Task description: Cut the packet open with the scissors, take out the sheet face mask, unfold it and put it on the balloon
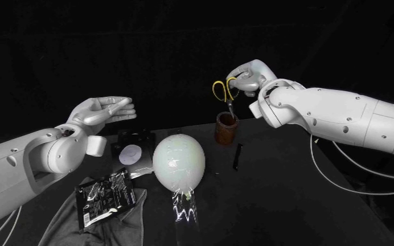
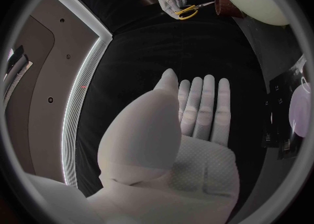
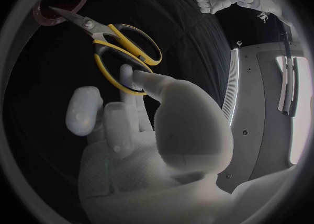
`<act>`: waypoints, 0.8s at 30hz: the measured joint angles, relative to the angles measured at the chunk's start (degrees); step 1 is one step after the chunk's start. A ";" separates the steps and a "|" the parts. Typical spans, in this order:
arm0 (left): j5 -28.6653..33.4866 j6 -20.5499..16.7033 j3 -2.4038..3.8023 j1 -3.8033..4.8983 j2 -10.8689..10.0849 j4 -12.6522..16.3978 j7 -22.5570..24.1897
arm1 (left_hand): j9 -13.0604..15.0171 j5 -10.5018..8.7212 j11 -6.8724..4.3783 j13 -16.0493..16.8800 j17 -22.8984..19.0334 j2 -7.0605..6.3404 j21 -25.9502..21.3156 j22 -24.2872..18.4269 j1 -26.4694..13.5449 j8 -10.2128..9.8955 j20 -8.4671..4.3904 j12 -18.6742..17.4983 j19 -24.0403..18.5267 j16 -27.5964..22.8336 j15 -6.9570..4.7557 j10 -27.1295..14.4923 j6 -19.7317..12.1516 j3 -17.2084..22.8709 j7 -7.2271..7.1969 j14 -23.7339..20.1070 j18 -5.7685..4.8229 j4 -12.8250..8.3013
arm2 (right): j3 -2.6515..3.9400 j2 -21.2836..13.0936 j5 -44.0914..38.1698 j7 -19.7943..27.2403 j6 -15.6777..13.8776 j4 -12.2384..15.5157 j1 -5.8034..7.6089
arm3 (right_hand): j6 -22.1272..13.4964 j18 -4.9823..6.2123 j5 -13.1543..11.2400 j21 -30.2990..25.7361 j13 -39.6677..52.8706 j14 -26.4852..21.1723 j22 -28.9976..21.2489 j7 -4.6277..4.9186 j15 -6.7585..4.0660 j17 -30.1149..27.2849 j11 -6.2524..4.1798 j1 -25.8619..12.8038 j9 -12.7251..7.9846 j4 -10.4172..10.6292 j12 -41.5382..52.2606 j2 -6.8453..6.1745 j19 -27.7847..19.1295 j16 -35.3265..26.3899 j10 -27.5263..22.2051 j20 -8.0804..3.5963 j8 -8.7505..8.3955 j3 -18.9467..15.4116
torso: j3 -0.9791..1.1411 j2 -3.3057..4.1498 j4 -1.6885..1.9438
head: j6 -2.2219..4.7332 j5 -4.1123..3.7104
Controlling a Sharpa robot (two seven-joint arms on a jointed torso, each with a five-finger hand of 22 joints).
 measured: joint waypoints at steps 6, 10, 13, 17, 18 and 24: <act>0.26 -0.30 -0.01 -0.08 -0.49 0.62 0.24 | -0.06 0.00 0.20 -0.01 0.00 0.23 0.00 0.00 0.23 0.00 0.00 -0.23 0.00 0.00 0.00 0.20 0.00 0.00 0.00 0.00 -0.02 0.00 | -0.06 1.17 0.14 0.34 0.49 -0.90 -1.51 | -0.01 -0.03 0.00 -0.92 0.00 -0.34 0.01 0.00 0.04 -1.65 -0.01 -0.25 0.01 0.00 -0.01 0.24 -0.53 -0.46 -0.01 0.08 0.01 0.00 | 0.03 0.00 0.00 | -0.26 0.09; 0.35 -0.39 -0.02 -0.12 -0.61 0.85 0.31 | -0.07 0.00 0.20 -0.05 0.00 0.23 0.00 0.00 0.23 0.00 0.00 -0.23 -0.01 0.00 0.01 0.20 0.00 0.00 0.00 0.00 -0.04 0.00 | -0.10 1.83 0.26 0.65 0.84 -1.64 -2.22 | -0.64 -0.19 -0.01 -2.01 0.14 -1.04 0.03 0.60 0.40 -3.40 -0.13 -0.39 0.19 -0.01 -0.50 0.39 -1.55 -1.05 -0.13 0.31 -0.09 0.00 | 0.00 0.01 0.00 | -0.41 0.09; 0.41 -0.43 -0.02 -0.15 -0.67 1.05 0.35 | -0.13 0.00 -0.01 -0.05 0.00 0.23 0.00 0.00 0.23 0.00 0.00 -0.23 -0.01 0.00 0.01 0.41 0.00 0.00 0.00 0.00 -0.05 0.00 | -0.17 2.22 0.41 0.92 1.12 -2.14 -2.76 | -1.36 0.58 -0.01 -3.00 -0.01 -1.61 0.04 1.32 0.56 -4.13 -0.58 -0.40 0.31 -0.29 -1.43 0.39 -2.07 -1.20 -0.58 0.83 -0.89 -0.27 | -0.01 0.01 -0.01 | -0.47 0.02; 0.45 -0.43 -0.03 -0.18 -0.74 1.26 0.39 | -0.13 0.00 -0.01 -0.04 0.05 0.23 0.00 0.00 0.23 0.00 0.00 -0.23 -0.01 0.00 0.01 0.41 0.00 0.00 0.00 -0.01 -0.06 0.00 | -0.20 2.61 0.66 1.27 1.55 -2.65 -3.36 | -2.07 0.59 -0.02 -3.84 -0.33 -2.15 0.04 2.03 1.07 -4.62 -1.05 -0.55 0.09 -1.12 -2.22 0.55 -2.78 -1.43 -1.25 1.13 -1.54 -0.64 | -0.02 0.01 0.00 | -0.53 -0.02; 0.46 -0.43 -0.03 -0.18 -0.76 1.30 0.40 | -0.13 0.00 -0.01 -0.04 0.05 0.23 0.00 0.00 0.23 0.00 0.00 -0.23 -0.01 0.00 0.01 0.41 0.00 0.00 0.00 -0.01 -0.07 0.00 | -0.21 2.68 0.71 1.33 1.69 -2.74 -3.46 | -2.25 0.59 -0.17 -3.89 -0.41 -2.25 0.05 2.20 1.14 -4.77 -1.00 -0.55 0.08 -1.32 -2.22 0.55 -2.94 -1.43 -1.62 1.28 -1.57 -0.82 | -0.02 0.01 0.00 | -0.55 -0.02; 0.50 -0.43 -0.04 -0.23 -0.90 1.46 0.43 | -0.13 0.00 -0.01 -0.04 0.05 0.23 -0.01 -0.05 0.23 0.00 0.00 -0.23 -0.01 -0.01 0.01 0.41 0.04 0.00 0.03 -0.01 -0.09 0.00 | -0.27 2.77 0.91 1.41 2.93 -3.14 -4.15 | -4.17 0.58 -2.02 -6.60 -1.43 -3.65 0.05 3.13 2.05 -6.57 0.09 -0.20 -0.52 -1.75 -2.48 0.90 -4.61 -1.85 -5.76 2.28 -3.58 -3.01 | -0.03 -0.02 0.00 | -0.70 -0.12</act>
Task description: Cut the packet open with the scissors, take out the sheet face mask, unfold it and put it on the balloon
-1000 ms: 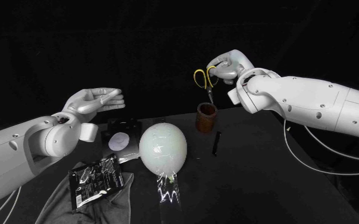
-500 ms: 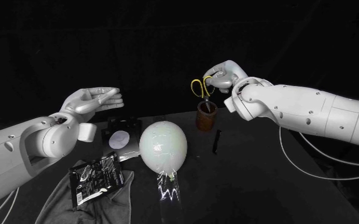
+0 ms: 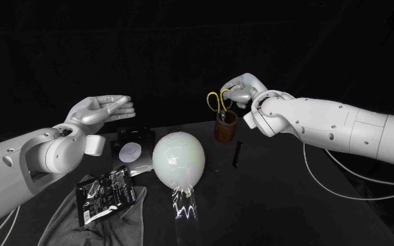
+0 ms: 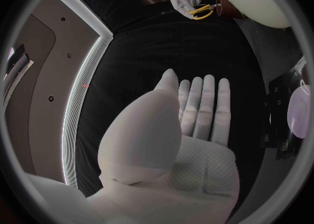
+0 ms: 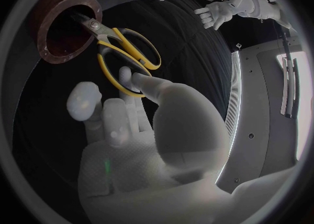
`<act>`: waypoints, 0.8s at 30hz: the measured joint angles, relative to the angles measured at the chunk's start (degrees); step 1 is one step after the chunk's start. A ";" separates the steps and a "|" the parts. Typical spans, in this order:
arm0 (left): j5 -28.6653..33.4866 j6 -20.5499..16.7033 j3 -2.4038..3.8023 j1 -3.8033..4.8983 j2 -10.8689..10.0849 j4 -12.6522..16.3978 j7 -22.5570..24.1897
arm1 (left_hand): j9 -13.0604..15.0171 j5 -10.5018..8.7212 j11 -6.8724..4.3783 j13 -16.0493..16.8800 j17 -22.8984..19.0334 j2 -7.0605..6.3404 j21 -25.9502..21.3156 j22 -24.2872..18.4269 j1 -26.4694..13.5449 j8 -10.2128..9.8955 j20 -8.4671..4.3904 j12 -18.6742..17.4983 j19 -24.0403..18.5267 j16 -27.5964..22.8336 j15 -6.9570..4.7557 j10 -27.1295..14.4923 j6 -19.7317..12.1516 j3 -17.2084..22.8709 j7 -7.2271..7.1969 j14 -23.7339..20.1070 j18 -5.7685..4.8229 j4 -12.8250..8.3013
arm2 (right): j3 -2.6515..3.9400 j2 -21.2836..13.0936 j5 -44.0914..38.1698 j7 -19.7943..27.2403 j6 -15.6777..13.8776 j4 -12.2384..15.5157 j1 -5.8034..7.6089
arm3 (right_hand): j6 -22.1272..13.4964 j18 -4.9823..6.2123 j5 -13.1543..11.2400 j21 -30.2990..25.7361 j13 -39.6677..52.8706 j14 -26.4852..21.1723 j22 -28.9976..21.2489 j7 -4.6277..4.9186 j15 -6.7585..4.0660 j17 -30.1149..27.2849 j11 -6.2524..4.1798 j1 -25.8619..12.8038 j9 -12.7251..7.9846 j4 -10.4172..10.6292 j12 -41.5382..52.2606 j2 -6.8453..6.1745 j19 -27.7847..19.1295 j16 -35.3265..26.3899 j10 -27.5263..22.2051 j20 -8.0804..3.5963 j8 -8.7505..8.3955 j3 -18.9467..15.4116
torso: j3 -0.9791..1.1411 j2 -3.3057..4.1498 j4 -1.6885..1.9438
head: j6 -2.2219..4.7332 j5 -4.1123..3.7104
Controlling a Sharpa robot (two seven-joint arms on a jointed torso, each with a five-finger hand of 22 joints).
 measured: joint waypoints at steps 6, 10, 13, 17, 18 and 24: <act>0.02 0.00 -0.02 -0.07 -0.21 0.07 0.02 | 0.00 0.00 0.00 0.00 -0.01 0.00 0.00 0.00 0.00 0.00 0.00 0.00 0.00 0.00 0.00 0.00 0.19 0.00 0.17 0.00 -0.03 0.00 | -0.04 -0.95 -0.07 -0.32 1.66 0.26 -0.64 | -2.38 0.79 -1.25 -2.29 -1.37 -1.03 -0.02 1.56 1.39 -1.34 1.55 -0.40 -1.58 -0.27 -0.13 -1.91 -1.54 -0.24 -4.07 1.19 -2.93 -1.60 | -0.01 -0.05 0.01 | -0.16 -0.14; 0.03 0.01 -0.03 -0.17 -0.49 0.17 0.02 | 0.00 0.00 0.00 0.00 -0.01 0.00 0.00 0.00 0.00 0.00 0.00 0.00 0.00 0.00 0.01 0.00 0.19 0.00 0.17 -0.01 -0.05 0.00 | -0.09 -2.21 -0.26 -0.70 2.56 1.00 -0.91 | -3.05 0.89 -1.25 -3.64 -2.04 -1.43 -0.04 2.20 1.79 -2.32 2.31 -0.57 -2.17 -0.28 -0.13 -2.61 -2.37 -0.46 -5.39 1.59 -3.92 -1.92 | -0.01 -0.10 0.00 | -0.22 -0.23; 0.04 0.00 -0.03 -0.23 -0.67 0.23 0.03 | -0.08 0.00 0.00 0.00 -0.01 0.00 -0.01 0.00 0.00 0.00 -0.21 0.00 0.21 0.00 0.01 0.00 0.19 0.00 0.17 -0.01 -0.05 0.00 | -0.09 -3.15 -0.51 -1.02 3.19 1.69 -1.14 | -4.87 0.89 -1.25 -6.12 -3.21 -2.65 -0.05 3.01 3.00 -4.12 3.17 -0.87 -3.12 -0.04 -0.13 -3.52 -4.23 -0.97 -8.39 2.05 -5.56 -2.16 | -0.01 -0.13 -0.02 | -0.23 -0.31; 0.05 0.00 -0.05 -0.41 -0.82 0.25 0.04 | -0.08 0.00 0.00 0.00 -0.01 -0.16 -0.01 0.00 0.16 0.00 -0.21 -0.24 0.21 0.00 0.01 0.00 0.19 0.11 0.17 -0.01 -0.06 0.11 | -0.14 -4.16 -0.97 -1.58 4.10 1.98 -1.61 | -6.88 2.11 -1.48 -9.85 -4.87 -5.28 -0.04 4.09 4.15 -8.25 4.39 -0.79 -4.50 -0.22 -0.12 -4.20 -6.83 -1.93 -11.71 3.17 -7.67 -2.97 | -0.01 -0.19 -0.05 | -0.19 -0.43; 0.05 0.00 -0.05 -0.44 -0.83 0.25 0.04 | -0.08 0.00 0.00 0.01 0.00 -0.19 -0.02 0.00 0.19 0.00 -0.21 -0.24 0.21 -0.01 0.01 0.00 0.19 0.16 0.16 -0.01 -0.07 0.16 | -0.14 -4.32 -1.08 -1.72 4.32 1.98 -1.72 | -7.42 2.24 -1.47 -10.74 -5.14 -5.88 -0.03 4.11 4.34 -9.06 4.58 -0.75 -4.75 -0.34 -0.12 -4.25 -7.43 -2.06 -12.48 3.34 -8.05 -3.29 | -0.01 -0.20 -0.07 | -0.16 -0.46; 0.06 0.00 -0.05 -0.75 -0.91 0.32 0.06 | -0.08 0.00 0.00 -0.04 0.03 -0.23 -0.02 0.00 0.23 0.00 -0.21 -0.24 0.21 -0.01 0.01 0.00 0.19 0.16 0.16 -0.01 -0.08 0.16 | -0.15 -4.77 -1.73 -2.56 5.86 2.02 -2.33 | -10.60 3.61 -1.46 -20.11 -5.57 -11.74 -0.02 3.31 5.45 -17.11 5.62 -0.50 -6.71 -0.43 -0.12 -4.50 -13.86 -4.24 -18.41 4.69 -10.68 -6.75 | 0.03 -0.31 -0.08 | -0.05 -0.64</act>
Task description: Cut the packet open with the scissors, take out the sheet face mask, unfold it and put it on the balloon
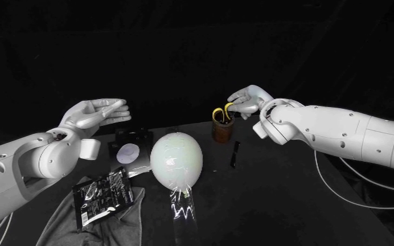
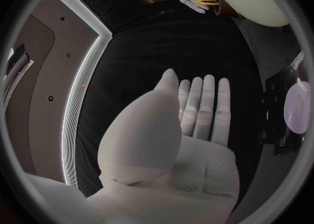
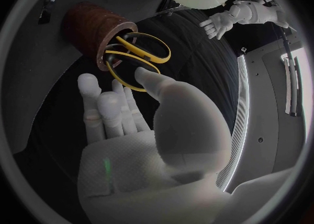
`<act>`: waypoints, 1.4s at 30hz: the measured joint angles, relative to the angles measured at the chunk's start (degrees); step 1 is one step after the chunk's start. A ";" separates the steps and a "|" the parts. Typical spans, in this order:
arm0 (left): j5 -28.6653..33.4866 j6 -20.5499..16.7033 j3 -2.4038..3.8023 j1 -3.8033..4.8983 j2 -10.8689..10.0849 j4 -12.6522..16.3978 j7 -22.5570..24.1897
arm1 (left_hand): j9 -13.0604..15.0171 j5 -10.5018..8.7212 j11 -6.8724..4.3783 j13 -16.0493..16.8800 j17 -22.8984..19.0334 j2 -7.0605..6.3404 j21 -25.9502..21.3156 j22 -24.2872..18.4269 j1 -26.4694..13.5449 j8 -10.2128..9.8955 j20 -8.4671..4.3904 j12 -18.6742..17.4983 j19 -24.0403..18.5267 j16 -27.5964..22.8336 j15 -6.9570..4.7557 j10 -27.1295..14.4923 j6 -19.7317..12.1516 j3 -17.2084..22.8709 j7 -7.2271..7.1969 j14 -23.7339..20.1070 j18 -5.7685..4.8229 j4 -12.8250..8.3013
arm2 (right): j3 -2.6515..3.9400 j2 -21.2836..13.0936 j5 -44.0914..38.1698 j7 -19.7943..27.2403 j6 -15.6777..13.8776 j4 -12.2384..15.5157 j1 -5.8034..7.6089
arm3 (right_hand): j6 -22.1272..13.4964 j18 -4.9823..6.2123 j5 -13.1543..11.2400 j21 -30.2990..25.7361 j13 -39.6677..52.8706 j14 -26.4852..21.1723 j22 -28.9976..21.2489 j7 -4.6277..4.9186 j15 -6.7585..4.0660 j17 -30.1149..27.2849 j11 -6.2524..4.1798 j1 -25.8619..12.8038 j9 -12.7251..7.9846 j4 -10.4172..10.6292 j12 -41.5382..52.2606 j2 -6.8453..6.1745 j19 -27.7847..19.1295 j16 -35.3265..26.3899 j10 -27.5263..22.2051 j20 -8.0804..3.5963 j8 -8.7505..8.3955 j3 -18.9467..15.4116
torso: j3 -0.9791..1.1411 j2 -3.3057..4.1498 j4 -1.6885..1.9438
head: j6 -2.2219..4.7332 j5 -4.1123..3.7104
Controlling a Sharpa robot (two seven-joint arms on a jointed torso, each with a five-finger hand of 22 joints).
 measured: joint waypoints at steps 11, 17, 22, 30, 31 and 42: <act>0.01 0.00 0.00 -0.44 -0.41 0.16 0.06 | -0.09 0.00 0.00 0.01 -0.01 0.00 0.00 -0.07 0.00 0.00 0.00 0.01 0.00 -0.03 0.00 0.00 0.00 0.16 0.00 0.00 0.29 -0.16 | -0.06 -1.50 -0.69 -0.49 1.26 0.70 -0.38 | -0.16 0.84 0.01 -3.11 0.00 -2.20 -0.29 -0.12 0.22 -3.14 0.31 1.82 -0.91 -0.80 0.23 0.18 -1.59 -0.23 -1.50 0.59 -0.23 -1.66 | 0.04 -0.12 0.01 | 0.05 -0.26; 0.02 0.00 -0.01 -0.53 -0.68 0.24 0.17 | -0.17 0.00 0.00 0.01 0.03 0.23 -0.01 -0.07 0.22 0.00 0.00 -0.32 0.00 -0.03 0.00 0.00 0.00 0.16 -0.01 -0.01 0.29 -0.16 | -0.11 -2.24 -0.93 -0.62 1.45 0.52 -0.47 | -0.16 0.84 1.26 -3.11 0.01 -2.40 -0.27 -0.12 0.01 -3.82 0.29 4.49 -1.49 -2.81 1.05 1.30 -1.59 -0.23 -1.92 0.59 -0.23 -0.76 | 0.00 -0.12 0.02 | 0.13 -0.35; 0.02 0.00 -0.01 -0.58 -0.83 0.30 0.25 | -0.17 0.00 0.00 0.01 0.04 0.00 -0.01 -0.13 0.45 0.00 0.00 -0.32 0.00 -0.03 0.01 0.00 -0.01 0.32 -0.01 -0.01 0.28 -0.33 | -0.11 -2.39 -1.12 -0.75 1.61 -0.04 -0.47 | -0.16 0.83 1.83 -2.32 0.01 -2.60 0.01 -0.13 -0.19 -4.20 0.29 5.87 -1.99 -4.61 1.48 1.94 -1.57 -0.23 -2.33 0.57 -0.23 0.60 | 0.04 -0.12 0.03 | 0.21 -0.36; 0.02 0.00 -0.01 -0.64 -1.22 0.45 0.36 | -0.26 0.00 0.00 0.01 0.03 0.00 -0.01 -0.13 0.45 -0.23 0.00 -0.32 0.00 -0.03 0.01 0.00 -0.01 0.48 -0.01 -0.01 0.25 -0.17 | -0.11 -2.80 -1.31 -0.85 1.90 0.14 -0.47 | 0.59 0.79 5.91 0.94 0.01 -2.60 0.02 0.02 -0.19 -4.20 0.29 6.26 -2.86 -6.72 2.25 2.04 -1.26 0.11 -2.33 0.26 -0.23 2.53 | 0.07 -0.04 0.01 | 0.36 -0.31; 0.02 0.00 -0.01 -0.65 -1.26 0.47 0.37 | -0.26 0.00 0.00 0.01 0.03 0.00 -0.01 -0.13 0.45 -0.23 0.00 -0.32 -0.01 -0.03 0.01 0.00 -0.01 0.48 -0.01 -0.01 0.24 -0.17 | -0.11 -2.86 -1.32 -0.85 1.93 0.22 -0.47 | 0.68 0.78 6.01 0.99 0.01 -2.60 0.02 0.09 -0.19 -4.26 0.29 6.26 -2.87 -6.91 2.38 2.05 -1.26 0.11 -2.33 0.26 -0.23 2.56 | 0.07 -0.04 0.01 | 0.36 -0.31; -0.23 0.59 -0.11 -0.95 -3.24 2.04 1.35 | -0.57 0.00 -0.20 0.02 0.26 -0.77 -0.01 -0.44 1.22 -0.44 0.22 -0.82 0.21 -0.04 -0.02 0.69 0.59 0.87 -0.60 0.02 0.16 -0.09 | -0.11 -5.92 -1.44 1.55 1.55 3.93 -0.45 | 0.45 0.70 0.90 -1.70 0.07 -2.39 -0.24 0.08 0.02 -5.54 -0.21 -1.30 -3.90 -2.32 3.64 -0.81 -2.11 1.38 -3.25 0.49 -0.23 -8.66 | 0.05 -0.15 0.02 | 0.12 0.01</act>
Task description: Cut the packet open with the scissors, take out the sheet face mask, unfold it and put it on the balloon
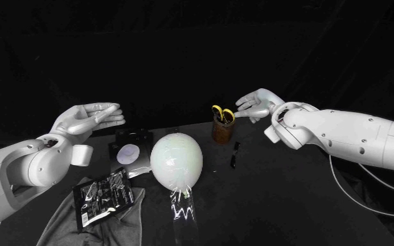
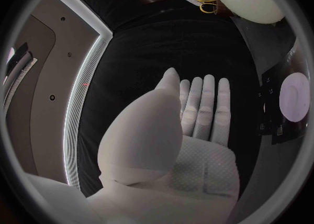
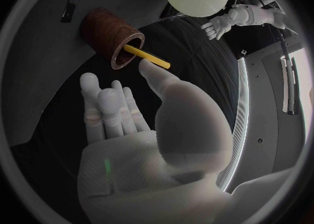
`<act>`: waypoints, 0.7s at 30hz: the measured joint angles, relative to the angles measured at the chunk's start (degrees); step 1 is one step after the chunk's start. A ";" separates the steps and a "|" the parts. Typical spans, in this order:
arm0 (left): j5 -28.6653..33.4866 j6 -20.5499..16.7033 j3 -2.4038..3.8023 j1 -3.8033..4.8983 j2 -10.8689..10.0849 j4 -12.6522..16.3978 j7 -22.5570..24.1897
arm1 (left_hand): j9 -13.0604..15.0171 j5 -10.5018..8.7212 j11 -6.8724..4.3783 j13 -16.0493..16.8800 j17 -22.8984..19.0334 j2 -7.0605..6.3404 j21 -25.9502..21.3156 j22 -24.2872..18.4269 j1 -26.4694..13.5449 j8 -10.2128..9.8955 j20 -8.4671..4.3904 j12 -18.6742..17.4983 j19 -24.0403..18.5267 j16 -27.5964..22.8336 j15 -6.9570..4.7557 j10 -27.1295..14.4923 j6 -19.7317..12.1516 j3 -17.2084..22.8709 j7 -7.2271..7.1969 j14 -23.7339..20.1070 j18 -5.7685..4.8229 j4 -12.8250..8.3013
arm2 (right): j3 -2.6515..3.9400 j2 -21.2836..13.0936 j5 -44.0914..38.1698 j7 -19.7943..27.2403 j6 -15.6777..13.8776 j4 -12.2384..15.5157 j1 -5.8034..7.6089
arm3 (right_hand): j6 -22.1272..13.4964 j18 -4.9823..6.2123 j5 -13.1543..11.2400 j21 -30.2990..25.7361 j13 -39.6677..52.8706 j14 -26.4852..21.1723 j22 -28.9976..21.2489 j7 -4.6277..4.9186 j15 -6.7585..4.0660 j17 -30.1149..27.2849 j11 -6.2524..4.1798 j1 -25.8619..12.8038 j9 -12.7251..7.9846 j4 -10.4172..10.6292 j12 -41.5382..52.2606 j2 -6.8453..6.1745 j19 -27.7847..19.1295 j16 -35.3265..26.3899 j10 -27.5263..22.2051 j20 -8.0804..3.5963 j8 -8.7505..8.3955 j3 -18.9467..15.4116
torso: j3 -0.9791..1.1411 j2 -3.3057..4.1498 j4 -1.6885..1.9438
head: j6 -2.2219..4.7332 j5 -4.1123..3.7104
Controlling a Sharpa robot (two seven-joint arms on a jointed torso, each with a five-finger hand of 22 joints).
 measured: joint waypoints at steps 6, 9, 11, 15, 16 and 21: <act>-1.14 0.59 -0.19 -0.52 -2.16 2.36 0.72 | -0.30 0.00 -0.84 0.00 0.60 -0.19 0.00 -0.26 0.93 0.00 0.00 0.00 0.00 0.73 -1.01 2.20 0.77 1.21 -0.47 2.03 -0.03 -0.04 | 0.00 -3.48 0.04 4.05 -1.55 2.95 0.12 | 0.20 -0.32 -0.34 -0.70 0.06 -0.21 -0.64 -0.15 -0.21 -0.54 -0.44 1.38 -0.12 1.48 1.18 1.38 0.79 0.55 0.42 -0.34 0.59 -6.06 | -0.03 -0.15 0.10 | -0.18 0.35; -1.78 0.72 -0.35 -0.79 -3.42 3.69 1.04 | -0.43 0.00 -0.83 0.00 0.74 -0.37 0.00 -0.31 1.11 0.00 0.00 -0.21 0.00 0.94 -1.18 2.59 1.14 1.58 -0.51 2.46 -0.05 0.16 | -0.02 -5.71 0.15 5.94 -2.46 4.90 0.20 | 2.04 -0.36 -0.34 -0.32 0.21 -0.10 -0.63 0.20 -0.30 -0.49 -0.46 2.76 -0.13 1.53 2.17 2.75 1.54 0.55 2.08 -0.43 1.49 -6.42 | -0.08 -0.29 0.16 | -0.34 0.53; -2.18 0.75 -0.45 -0.93 -4.19 4.42 1.25 | -0.52 0.00 -0.96 -0.05 0.90 -0.58 0.00 -0.33 1.32 0.00 -0.24 -0.46 0.24 1.16 -1.35 3.06 1.34 1.91 -0.72 2.78 -0.06 0.17 | -0.06 -7.05 0.23 7.02 -3.10 6.32 0.22 | 3.20 -0.39 -0.34 0.81 0.23 0.47 -0.40 0.42 -0.62 -0.01 -0.65 3.54 -0.13 1.51 2.87 3.54 2.52 0.94 3.24 -0.63 2.00 -6.40 | -0.11 -0.39 0.20 | -0.44 0.64; -2.86 0.74 -0.67 -1.15 -5.63 5.81 1.69 | -0.81 0.00 -1.04 -0.06 1.14 -0.74 0.41 -0.27 1.96 -0.34 -0.65 -1.13 1.67 1.38 -1.54 3.61 1.77 3.21 -0.53 3.80 -0.08 0.14 | -0.32 -9.78 0.63 8.80 -4.29 10.07 0.24 | 6.08 -0.77 -0.33 6.18 0.17 3.96 0.23 0.04 -1.33 4.23 -1.31 4.87 -0.37 0.85 3.85 4.87 6.88 2.19 6.11 -1.18 2.57 -5.48 | -0.21 -0.68 0.31 | -0.84 0.94; -3.02 0.72 -0.75 -1.22 -5.97 6.09 1.81 | -0.91 0.00 -1.04 -0.06 1.24 -0.86 0.41 -0.24 2.07 -0.59 -0.93 -1.42 1.95 1.38 -1.66 3.61 1.95 3.50 -0.70 3.91 -0.09 0.16 | -0.43 -10.40 0.76 9.20 -4.58 11.04 0.24 | 6.83 -0.79 -0.33 8.21 0.06 5.30 0.24 -0.17 -1.58 5.83 -1.54 5.06 -0.59 0.92 3.85 5.06 8.46 2.56 6.93 -1.40 2.80 -4.90 | -0.25 -0.77 0.34 | -0.93 1.08; -4.01 0.49 -1.16 -1.63 -7.68 7.67 2.42 | -1.20 0.00 -1.23 -0.06 1.47 -1.28 1.28 0.03 2.49 -0.85 -1.54 -2.02 3.38 1.38 -1.83 4.63 2.35 4.75 -0.71 4.90 -0.12 0.14 | -1.04 -12.84 1.38 10.99 -5.84 16.21 0.26 | 10.04 -3.38 -0.20 22.56 -0.12 14.36 0.26 -1.60 -3.16 21.24 -2.85 5.29 -1.65 1.10 3.58 5.29 18.37 5.75 11.60 -2.95 3.00 -0.52 | -0.32 -1.24 0.49 | -1.71 1.98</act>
